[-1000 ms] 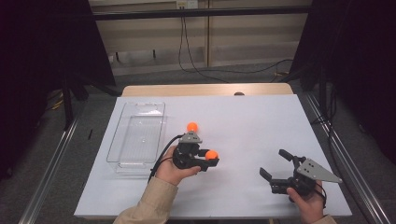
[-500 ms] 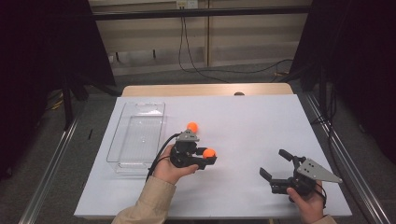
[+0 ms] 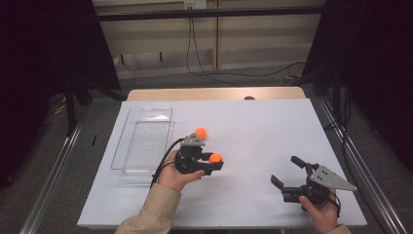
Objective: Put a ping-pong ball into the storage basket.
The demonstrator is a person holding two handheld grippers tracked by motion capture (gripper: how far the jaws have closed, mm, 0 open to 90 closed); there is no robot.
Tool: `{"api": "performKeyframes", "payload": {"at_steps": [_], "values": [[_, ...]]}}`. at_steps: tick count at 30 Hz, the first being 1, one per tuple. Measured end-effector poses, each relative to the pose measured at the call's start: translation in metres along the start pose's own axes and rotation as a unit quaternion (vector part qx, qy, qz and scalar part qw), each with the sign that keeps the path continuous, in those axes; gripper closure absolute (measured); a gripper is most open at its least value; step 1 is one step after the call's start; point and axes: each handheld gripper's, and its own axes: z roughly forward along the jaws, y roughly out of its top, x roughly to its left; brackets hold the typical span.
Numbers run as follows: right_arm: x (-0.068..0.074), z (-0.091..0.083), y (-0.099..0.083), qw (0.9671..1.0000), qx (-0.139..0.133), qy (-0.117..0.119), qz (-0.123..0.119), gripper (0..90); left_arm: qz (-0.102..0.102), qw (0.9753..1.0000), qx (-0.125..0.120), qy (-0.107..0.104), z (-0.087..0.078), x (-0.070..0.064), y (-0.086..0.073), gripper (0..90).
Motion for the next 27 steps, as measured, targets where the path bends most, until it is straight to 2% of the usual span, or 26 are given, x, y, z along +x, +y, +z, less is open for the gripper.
{"api": "performKeyframes", "payload": {"at_steps": [27], "values": [[0.0, 0.0, 0.0, 1.0, 0.0, 0.0, 0.001, 1.9, -0.01, 0.9998, -0.008, 0.015, -0.013, 0.008, 0.001, 50.9]]}}
